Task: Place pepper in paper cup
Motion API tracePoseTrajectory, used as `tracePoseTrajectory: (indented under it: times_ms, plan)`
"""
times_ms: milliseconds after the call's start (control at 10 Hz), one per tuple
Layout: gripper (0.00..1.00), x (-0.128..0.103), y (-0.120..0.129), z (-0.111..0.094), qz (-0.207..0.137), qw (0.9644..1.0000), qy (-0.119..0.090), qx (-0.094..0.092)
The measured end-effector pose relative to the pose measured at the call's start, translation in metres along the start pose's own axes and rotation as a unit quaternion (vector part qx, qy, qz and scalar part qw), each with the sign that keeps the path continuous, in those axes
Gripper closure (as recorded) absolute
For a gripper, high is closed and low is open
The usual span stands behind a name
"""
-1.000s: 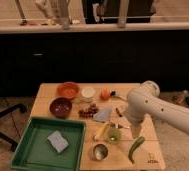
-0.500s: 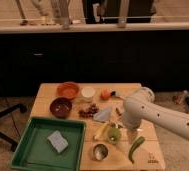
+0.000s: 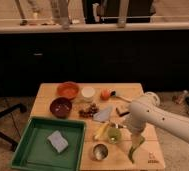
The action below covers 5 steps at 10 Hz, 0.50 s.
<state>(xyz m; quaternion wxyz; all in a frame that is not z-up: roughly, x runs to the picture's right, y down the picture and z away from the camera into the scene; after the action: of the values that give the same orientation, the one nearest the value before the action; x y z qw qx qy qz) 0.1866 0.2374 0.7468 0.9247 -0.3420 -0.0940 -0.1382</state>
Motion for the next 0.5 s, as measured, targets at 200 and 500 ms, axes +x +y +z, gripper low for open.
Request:
tracePoseTrajectory:
  times_ms: [200, 500]
  plan:
    - [0.20, 0.0084, 0.0021, -0.0140, -0.009, 0.9998, -0.017, 0.011]
    - [0.20, 0.0135, 0.0087, -0.0131, -0.054, 0.9967, -0.054, 0.027]
